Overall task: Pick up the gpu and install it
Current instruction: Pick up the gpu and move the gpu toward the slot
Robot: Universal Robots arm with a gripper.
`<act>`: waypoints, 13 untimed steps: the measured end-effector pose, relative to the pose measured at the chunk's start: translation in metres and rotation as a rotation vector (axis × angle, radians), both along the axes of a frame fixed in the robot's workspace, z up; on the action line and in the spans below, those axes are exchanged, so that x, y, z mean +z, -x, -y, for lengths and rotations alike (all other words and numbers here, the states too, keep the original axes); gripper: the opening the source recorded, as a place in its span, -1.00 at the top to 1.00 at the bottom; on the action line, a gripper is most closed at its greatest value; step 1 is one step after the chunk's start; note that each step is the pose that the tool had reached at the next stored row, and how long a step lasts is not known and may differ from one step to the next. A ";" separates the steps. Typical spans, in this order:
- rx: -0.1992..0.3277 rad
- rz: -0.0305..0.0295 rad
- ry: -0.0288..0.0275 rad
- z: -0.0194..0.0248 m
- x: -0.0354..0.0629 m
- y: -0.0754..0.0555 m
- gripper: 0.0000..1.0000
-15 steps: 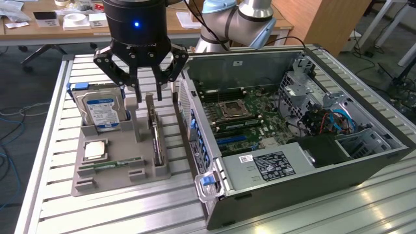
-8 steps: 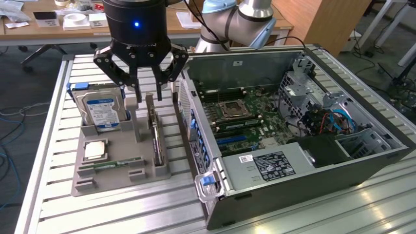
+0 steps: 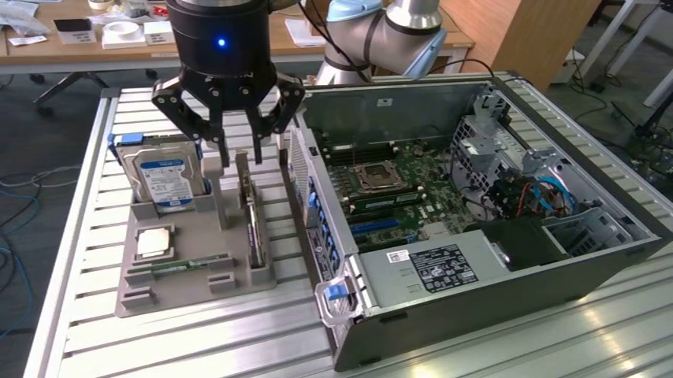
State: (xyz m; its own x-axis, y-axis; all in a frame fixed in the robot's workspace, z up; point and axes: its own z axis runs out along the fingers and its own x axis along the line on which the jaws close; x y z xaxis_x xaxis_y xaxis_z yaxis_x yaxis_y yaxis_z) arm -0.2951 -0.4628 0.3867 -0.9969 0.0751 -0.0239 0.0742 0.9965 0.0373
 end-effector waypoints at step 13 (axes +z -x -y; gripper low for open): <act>0.000 -0.0001 0.0001 0.0000 -0.0102 0.000 0.17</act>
State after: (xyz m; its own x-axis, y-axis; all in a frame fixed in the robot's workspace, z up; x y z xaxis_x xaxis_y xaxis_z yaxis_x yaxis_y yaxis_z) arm -0.2951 -0.4628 0.3765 -0.9969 0.0751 -0.0238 0.0742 0.9966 0.0372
